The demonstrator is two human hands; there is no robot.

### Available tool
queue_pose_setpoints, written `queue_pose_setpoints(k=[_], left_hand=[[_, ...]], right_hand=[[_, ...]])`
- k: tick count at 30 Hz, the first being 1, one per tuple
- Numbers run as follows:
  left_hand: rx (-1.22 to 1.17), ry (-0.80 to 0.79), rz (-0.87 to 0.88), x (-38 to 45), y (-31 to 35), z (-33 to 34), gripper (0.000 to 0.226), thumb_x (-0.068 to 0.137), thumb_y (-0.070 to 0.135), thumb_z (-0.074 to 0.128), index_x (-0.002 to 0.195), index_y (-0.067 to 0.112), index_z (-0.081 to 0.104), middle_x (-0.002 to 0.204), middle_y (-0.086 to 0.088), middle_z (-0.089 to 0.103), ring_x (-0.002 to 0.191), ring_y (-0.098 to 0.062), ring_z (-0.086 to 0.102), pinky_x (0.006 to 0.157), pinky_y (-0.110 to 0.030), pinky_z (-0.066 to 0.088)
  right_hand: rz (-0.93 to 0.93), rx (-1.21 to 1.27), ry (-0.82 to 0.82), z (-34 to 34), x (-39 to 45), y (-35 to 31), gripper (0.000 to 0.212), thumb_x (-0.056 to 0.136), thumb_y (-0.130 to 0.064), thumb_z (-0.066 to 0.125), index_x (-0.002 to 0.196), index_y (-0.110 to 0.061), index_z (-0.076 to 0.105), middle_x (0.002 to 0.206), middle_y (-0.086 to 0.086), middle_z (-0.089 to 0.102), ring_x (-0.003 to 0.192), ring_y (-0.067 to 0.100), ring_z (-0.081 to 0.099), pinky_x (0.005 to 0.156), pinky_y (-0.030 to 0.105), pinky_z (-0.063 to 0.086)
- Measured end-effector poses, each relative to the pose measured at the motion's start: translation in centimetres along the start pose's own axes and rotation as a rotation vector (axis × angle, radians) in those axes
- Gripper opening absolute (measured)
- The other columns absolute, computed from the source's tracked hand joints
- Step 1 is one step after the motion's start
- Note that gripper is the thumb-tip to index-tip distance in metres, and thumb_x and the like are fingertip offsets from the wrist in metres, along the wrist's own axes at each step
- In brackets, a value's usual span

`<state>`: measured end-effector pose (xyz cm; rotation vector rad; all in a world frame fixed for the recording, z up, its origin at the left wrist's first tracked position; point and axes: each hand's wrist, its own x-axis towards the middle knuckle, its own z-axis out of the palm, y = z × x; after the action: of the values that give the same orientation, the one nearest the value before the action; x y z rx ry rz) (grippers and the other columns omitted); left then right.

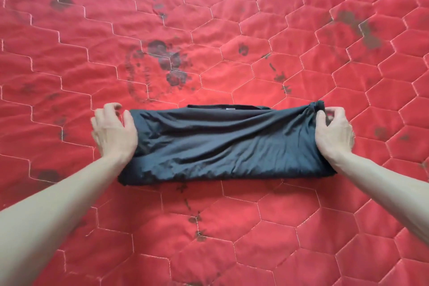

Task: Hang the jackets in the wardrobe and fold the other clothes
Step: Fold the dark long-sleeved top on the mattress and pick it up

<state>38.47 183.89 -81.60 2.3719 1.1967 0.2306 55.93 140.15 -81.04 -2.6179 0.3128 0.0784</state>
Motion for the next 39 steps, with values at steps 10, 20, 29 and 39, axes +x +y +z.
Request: queue_pose_setpoints(k=[10, 20, 29, 39], left_hand=[[0.132, -0.380, 0.995, -8.9, 5.7, 5.5, 0.044, 0.095, 0.001, 0.061, 0.138, 0.007, 0.063, 0.141, -0.011, 0.062, 0.132, -0.033, 0.058, 0.109, -0.047, 0.047], [0.317, -0.262, 0.782, -3.5, 10.8, 7.3, 0.017, 0.100, 0.026, 0.060, 0.110, 0.012, 0.060, 0.111, -0.011, 0.058, 0.108, -0.037, 0.052, 0.096, -0.047, 0.038], [0.153, -0.199, 0.535, -2.4, 11.1, 7.1, 0.016, 0.105, 0.023, 0.055, 0.099, 0.009, 0.057, 0.100, -0.012, 0.061, 0.099, -0.037, 0.051, 0.091, -0.047, 0.036], [0.272, -0.281, 0.806, -10.8, 5.2, 7.9, 0.060, 0.104, 0.042, 0.041, 0.160, 0.019, 0.041, 0.168, -0.009, 0.034, 0.156, -0.030, 0.030, 0.125, -0.055, 0.024]], right_hand=[[-1.020, -0.197, -0.320, 4.8, -7.3, -3.8, 0.039, 0.105, -0.016, 0.059, 0.143, -0.007, 0.062, 0.153, 0.011, 0.055, 0.145, 0.031, 0.049, 0.118, 0.048, 0.040], [-0.764, -0.328, -0.020, 5.2, -3.4, -4.3, 0.046, 0.104, -0.024, 0.055, 0.148, -0.013, 0.053, 0.131, 0.007, 0.063, 0.131, 0.031, 0.054, 0.123, 0.051, 0.027], [-0.642, -0.282, -0.034, 3.4, -1.8, -5.9, 0.029, 0.099, -0.021, 0.062, 0.126, -0.012, 0.062, 0.121, 0.012, 0.060, 0.113, 0.035, 0.056, 0.102, 0.046, 0.041], [-0.739, -0.336, -0.243, 5.2, -6.6, -2.8, 0.061, 0.110, -0.043, 0.040, 0.165, -0.021, 0.026, 0.173, -0.001, 0.018, 0.161, 0.018, 0.013, 0.129, 0.047, 0.017]])
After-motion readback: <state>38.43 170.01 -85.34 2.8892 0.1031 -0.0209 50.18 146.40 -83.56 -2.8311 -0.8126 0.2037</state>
